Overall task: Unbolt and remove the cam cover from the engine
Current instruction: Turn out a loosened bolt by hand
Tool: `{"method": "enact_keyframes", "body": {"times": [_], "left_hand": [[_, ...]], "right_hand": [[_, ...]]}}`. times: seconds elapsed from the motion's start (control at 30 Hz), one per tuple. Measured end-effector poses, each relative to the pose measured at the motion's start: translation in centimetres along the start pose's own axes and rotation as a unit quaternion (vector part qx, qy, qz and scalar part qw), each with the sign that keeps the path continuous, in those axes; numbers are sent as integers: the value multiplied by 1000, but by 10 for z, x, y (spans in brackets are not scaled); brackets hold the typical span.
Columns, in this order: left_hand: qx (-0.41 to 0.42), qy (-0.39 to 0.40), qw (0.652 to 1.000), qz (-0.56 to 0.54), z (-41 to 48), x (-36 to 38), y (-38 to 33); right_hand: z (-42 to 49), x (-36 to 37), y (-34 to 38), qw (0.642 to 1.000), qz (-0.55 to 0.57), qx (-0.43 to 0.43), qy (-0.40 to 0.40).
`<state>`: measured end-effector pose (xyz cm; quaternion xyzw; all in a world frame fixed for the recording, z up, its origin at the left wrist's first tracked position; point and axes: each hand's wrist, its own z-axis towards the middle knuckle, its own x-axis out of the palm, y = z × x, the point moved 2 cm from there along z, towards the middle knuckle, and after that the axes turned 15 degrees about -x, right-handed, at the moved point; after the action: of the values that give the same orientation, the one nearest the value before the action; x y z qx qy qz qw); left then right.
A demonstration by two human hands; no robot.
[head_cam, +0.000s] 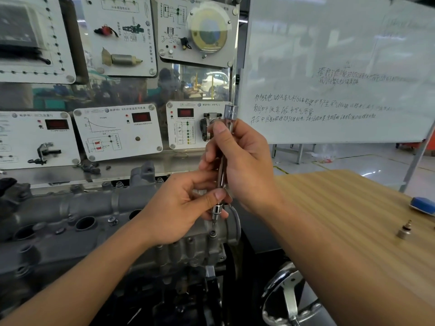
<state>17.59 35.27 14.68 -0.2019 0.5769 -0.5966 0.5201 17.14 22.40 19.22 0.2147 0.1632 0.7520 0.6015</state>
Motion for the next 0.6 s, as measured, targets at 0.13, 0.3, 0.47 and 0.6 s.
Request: {"method": "enact_keyframes", "body": {"times": [0.13, 0.3, 0.47, 0.6], "left_hand": [[-6, -9, 1000, 2, -1, 9, 1], [-15, 31, 999, -34, 12, 47, -17], [-61, 79, 992, -75, 39, 115, -25], [-145, 152, 973, -99, 58, 194, -15]], "right_hand": [[-6, -7, 4, 1000, -11, 19, -6], [-2, -39, 27, 997, -65, 39, -33], [-11, -113, 47, 966, -221, 98, -94], [-46, -198, 69, 867, -430, 232, -95]]}}
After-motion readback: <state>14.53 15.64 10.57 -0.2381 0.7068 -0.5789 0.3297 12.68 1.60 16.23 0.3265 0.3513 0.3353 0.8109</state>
